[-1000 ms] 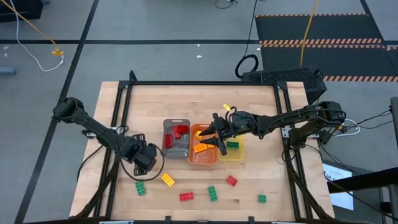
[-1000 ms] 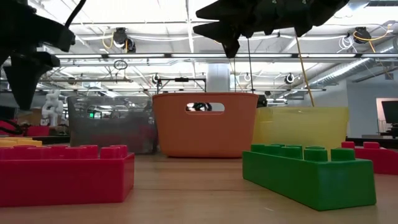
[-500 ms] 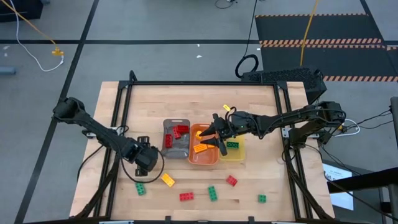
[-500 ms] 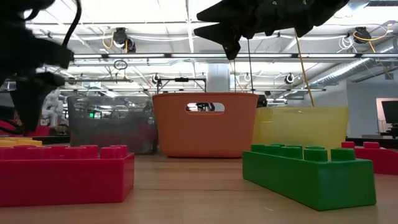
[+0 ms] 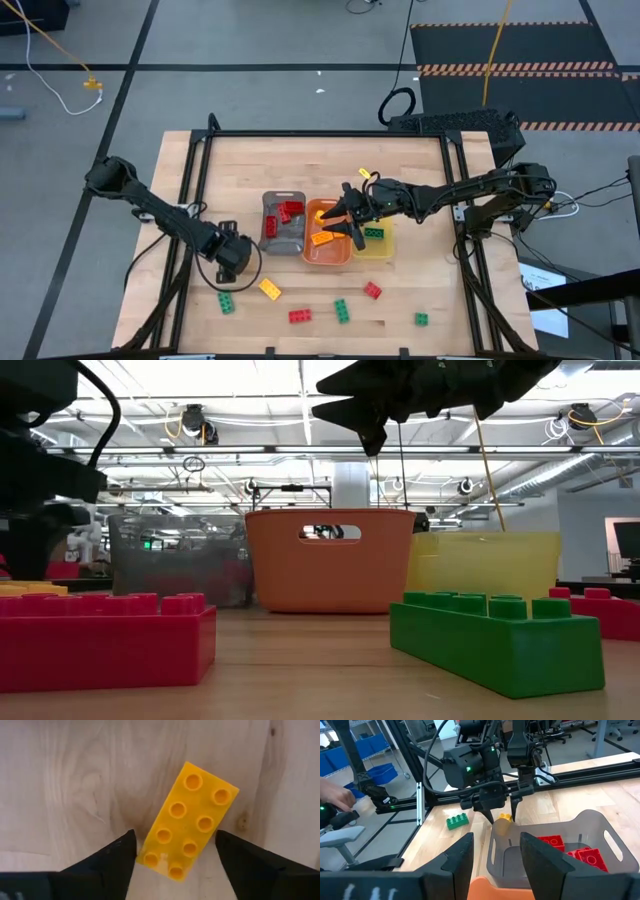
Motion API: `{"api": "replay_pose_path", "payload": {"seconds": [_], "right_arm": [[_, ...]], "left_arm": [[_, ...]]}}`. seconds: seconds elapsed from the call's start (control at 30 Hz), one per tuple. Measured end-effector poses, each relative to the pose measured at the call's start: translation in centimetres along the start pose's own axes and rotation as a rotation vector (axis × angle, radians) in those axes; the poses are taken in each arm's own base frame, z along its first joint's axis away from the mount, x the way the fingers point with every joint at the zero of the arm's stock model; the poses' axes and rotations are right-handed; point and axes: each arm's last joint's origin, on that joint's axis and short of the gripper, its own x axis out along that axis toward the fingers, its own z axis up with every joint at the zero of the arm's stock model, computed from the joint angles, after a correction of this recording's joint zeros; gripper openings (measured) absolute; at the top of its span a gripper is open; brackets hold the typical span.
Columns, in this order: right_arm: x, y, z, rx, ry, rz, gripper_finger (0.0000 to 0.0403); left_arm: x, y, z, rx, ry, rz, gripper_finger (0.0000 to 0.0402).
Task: Sort & place blocks by color
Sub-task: Put the yellow game piece into the orange bin
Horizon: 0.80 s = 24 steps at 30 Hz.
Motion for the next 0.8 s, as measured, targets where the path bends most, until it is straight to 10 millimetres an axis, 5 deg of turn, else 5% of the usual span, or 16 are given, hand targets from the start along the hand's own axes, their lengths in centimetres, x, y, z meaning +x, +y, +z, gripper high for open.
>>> {"api": "replay_pose_path", "payload": {"seconds": [0.23,0.5,0.8], "right_arm": [[0.0,-0.1,-0.3,0.005,0.026,-0.006,0.0153],[0.0,-0.1,-0.7,0.015,0.066,-0.015,0.0153],[0.0,-0.2,-0.7,0.016,0.071,-0.016,0.0153]], "left_arm": [[0.0,-0.3,0.4,-0.022,-0.027,-0.05,0.0144],[-0.2,-0.7,0.5,-0.025,0.015,-0.133,0.014],[-2.8,-1.6,2.2,-0.008,0.006,-0.185,0.014]]}}
